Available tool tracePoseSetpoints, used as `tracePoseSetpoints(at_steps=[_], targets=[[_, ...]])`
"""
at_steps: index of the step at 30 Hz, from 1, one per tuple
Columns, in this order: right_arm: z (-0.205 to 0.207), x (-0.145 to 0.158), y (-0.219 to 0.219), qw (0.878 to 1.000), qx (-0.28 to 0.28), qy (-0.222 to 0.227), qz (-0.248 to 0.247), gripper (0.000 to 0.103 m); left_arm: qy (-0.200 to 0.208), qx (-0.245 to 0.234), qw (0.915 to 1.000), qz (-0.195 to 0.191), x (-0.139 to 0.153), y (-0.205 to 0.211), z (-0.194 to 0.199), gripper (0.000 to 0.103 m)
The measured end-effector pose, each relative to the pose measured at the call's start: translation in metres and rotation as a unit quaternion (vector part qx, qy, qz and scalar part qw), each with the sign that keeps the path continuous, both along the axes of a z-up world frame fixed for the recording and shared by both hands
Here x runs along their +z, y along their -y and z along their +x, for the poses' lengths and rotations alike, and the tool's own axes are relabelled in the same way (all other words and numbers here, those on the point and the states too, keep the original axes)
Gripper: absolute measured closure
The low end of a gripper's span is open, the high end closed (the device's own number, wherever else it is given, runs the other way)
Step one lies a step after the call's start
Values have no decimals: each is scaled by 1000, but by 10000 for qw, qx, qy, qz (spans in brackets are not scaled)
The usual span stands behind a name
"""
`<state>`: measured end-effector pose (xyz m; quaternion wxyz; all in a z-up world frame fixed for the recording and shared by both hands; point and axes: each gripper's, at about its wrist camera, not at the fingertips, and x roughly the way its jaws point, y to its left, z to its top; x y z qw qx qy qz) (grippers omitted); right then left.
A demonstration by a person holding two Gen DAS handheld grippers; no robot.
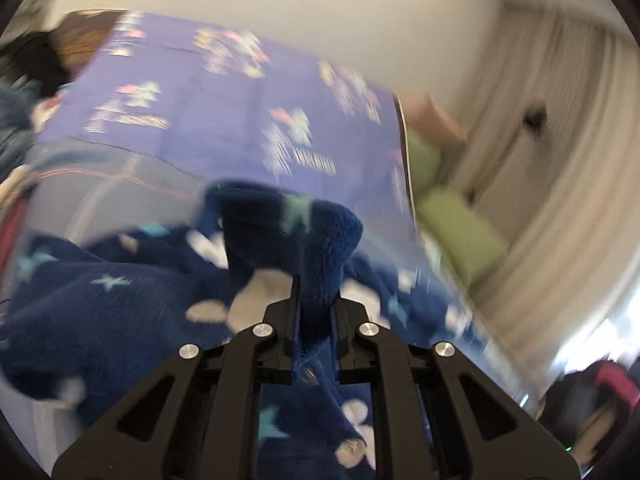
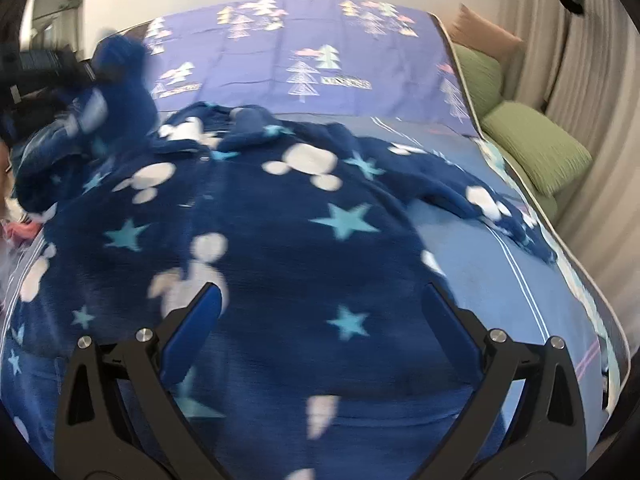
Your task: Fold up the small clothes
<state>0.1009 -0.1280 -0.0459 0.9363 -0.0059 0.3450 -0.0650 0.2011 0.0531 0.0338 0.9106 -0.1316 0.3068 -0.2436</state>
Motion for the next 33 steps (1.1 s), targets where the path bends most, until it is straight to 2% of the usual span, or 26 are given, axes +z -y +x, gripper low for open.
tracePoseSetpoints(at_steps=[1,2,3,4,5,7,9,10,12,15,17,18,21,25,28,33], targets=[[1,-1,10,9999,-42,-67,147,2,-117,-117,9998,107,-10,10,2,89],[2,0,17,9995,-45,-123,303,2,-410,-326,9984,219,-28,25,6,80],[4,1,24,9989,-41,-166,443,2,-624,-424,9968,280,-40,31,10,67],[7,3,32,9980,-32,-212,591,2,-777,-460,9953,339,-52,34,4,60],[9,4,36,9974,-7,-223,678,2,-954,-446,9934,456,-63,29,7,56],[16,10,45,9955,146,-192,914,2,-996,-428,9923,597,-70,16,5,54],[25,13,45,9927,349,-247,1126,3,-716,-269,9955,562,-55,-3,-4,39],[34,15,44,9893,554,-309,1312,5,-576,-183,9967,547,-53,-4,-7,35],[47,16,39,9841,791,-418,1535,12,-64,82,9980,620,-34,-21,-20,18],[73,19,23,9753,1249,-573,1728,18,601,481,9924,959,-13,-40,-29,6],[91,18,13,9713,1421,-720,1767,18,821,795,9849,1303,-8,-49,-31,2],[102,16,8,9668,1499,-856,1884,18,927,1000,9781,1575,-9,-57,-32,2],[126,7,0,9564,1620,-1142,2147,18,1041,1282,9690,1839,-12,-78,-30,1],[151,-3,-8,9577,1525,-1265,2086,18,829,1378,9670,1974,-15,-106,-19,1],[172,-11,-10,9522,1507,-1310,2311,18,575,1461,9625,2212,-23,-116,-11,1],[195,-19,-24,9559,1423,-1282,2226,17,720,1284,9569,2505,-32,-119,-13,1]])
